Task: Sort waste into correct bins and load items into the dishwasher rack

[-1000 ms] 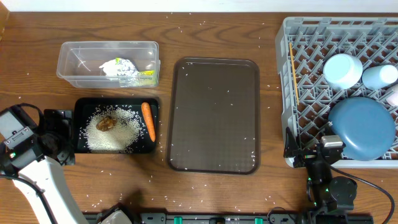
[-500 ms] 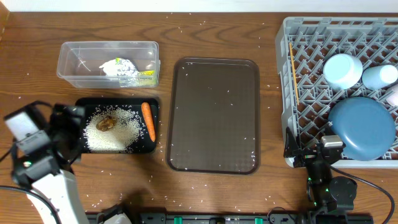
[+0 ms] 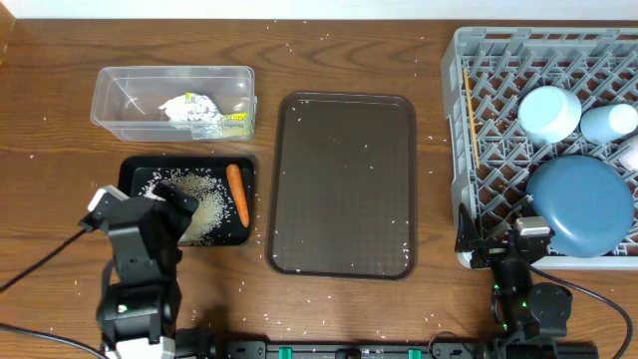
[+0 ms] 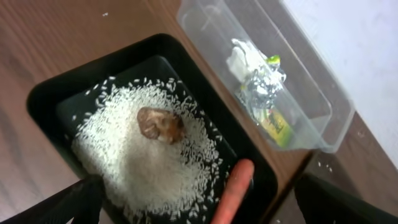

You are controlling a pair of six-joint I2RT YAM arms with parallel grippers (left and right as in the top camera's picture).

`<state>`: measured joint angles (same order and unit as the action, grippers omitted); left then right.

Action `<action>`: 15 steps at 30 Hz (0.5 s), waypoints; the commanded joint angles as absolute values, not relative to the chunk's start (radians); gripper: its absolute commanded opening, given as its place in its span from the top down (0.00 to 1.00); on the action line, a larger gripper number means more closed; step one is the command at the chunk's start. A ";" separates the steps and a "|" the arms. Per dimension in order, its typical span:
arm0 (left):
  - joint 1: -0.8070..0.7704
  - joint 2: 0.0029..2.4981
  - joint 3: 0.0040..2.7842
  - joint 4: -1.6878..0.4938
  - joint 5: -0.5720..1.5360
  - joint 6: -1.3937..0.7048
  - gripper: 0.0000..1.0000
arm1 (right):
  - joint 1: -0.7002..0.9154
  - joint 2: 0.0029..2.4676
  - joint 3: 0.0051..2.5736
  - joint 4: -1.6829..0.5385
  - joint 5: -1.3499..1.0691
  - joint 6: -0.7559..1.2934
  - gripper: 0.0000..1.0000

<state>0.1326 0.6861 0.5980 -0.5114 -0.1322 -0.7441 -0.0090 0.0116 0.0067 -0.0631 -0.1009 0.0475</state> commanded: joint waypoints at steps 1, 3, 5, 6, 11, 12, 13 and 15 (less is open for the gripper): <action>0.125 0.632 0.519 -0.395 -0.094 -0.662 0.02 | -0.021 0.006 0.006 -0.068 -0.094 0.036 0.01; 0.113 0.604 0.473 -0.326 -0.058 -0.622 0.02 | -0.021 0.006 0.006 -0.068 -0.094 0.036 0.01; 0.094 0.576 0.427 -0.246 -0.027 -0.585 0.02 | -0.021 0.006 0.006 -0.068 -0.094 0.036 0.01; 0.082 0.560 0.400 -0.196 -0.003 -0.555 0.02 | -0.021 0.006 0.006 -0.068 -0.094 0.036 0.01; 0.018 0.497 0.292 -0.035 0.042 -0.434 0.02 | -0.021 0.006 0.006 -0.068 -0.094 0.036 0.01; 0.006 0.483 0.269 -0.018 0.042 -0.411 0.02 | -0.021 0.006 0.006 -0.068 -0.094 0.036 0.01; -0.002 0.469 0.251 -0.008 0.042 -0.390 0.02 | -0.021 0.006 0.006 -0.068 -0.094 0.036 0.01; -0.009 0.437 0.216 0.000 0.042 -0.369 0.02 | -0.021 0.006 0.006 -0.068 -0.094 0.036 0.01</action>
<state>0.0048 0.4774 0.2588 -0.0124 0.0235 -0.4686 -0.0090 0.0116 0.0067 -0.0631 -0.0998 0.0475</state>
